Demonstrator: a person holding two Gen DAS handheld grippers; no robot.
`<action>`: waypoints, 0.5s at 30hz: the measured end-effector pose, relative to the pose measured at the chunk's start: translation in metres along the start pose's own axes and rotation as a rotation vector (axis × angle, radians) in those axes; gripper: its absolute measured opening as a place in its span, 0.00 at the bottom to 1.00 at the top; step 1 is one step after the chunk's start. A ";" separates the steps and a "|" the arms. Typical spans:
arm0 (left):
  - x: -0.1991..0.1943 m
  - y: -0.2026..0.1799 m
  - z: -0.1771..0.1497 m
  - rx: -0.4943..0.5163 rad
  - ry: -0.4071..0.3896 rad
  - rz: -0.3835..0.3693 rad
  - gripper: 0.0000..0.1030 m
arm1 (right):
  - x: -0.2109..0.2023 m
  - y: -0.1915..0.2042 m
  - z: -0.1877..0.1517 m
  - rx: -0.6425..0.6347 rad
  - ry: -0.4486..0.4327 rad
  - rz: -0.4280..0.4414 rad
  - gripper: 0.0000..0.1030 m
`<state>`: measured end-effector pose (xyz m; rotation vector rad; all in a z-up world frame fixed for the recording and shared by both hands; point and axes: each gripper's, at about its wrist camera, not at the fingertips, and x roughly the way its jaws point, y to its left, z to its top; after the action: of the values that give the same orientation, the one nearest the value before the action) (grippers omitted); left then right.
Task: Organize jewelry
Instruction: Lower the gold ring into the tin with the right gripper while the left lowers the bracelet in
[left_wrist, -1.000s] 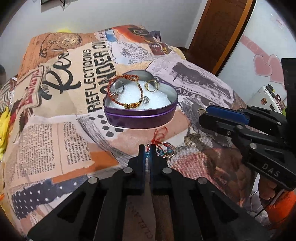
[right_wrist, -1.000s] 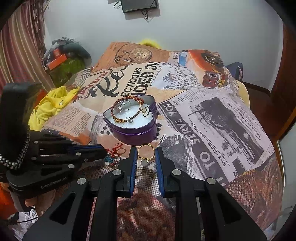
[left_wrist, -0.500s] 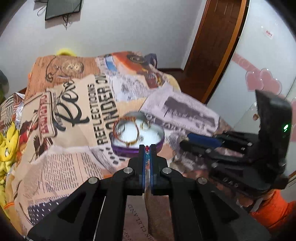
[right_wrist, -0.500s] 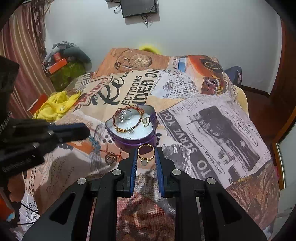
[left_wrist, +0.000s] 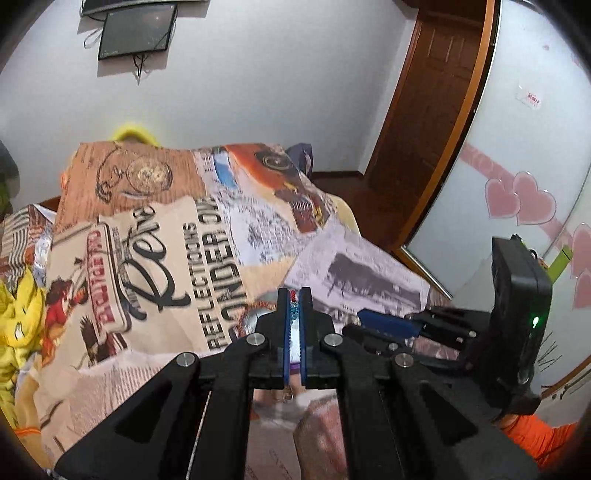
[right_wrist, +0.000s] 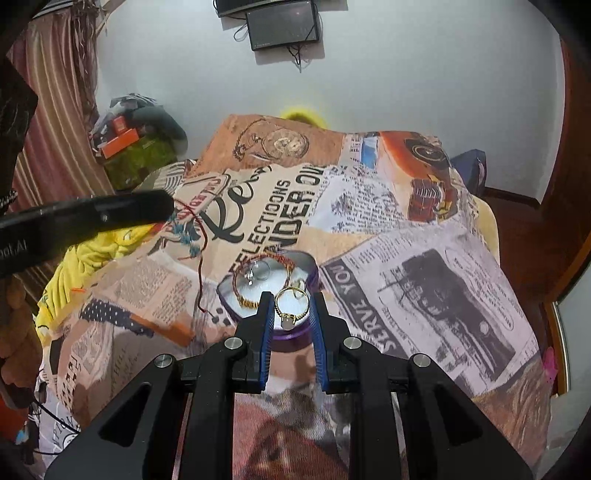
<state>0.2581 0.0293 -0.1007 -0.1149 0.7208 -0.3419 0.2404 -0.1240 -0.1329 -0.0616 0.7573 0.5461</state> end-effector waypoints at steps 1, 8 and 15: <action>-0.001 0.000 0.004 0.003 -0.010 0.002 0.02 | 0.000 0.000 0.002 -0.001 -0.004 0.001 0.17; -0.008 -0.001 0.021 0.013 -0.059 0.000 0.02 | 0.005 -0.002 0.009 0.003 -0.017 0.007 0.17; 0.005 -0.005 0.024 0.030 -0.051 -0.007 0.02 | 0.011 -0.003 0.010 0.004 -0.012 0.013 0.17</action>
<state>0.2760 0.0223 -0.0849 -0.0972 0.6644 -0.3554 0.2551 -0.1188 -0.1335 -0.0498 0.7471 0.5566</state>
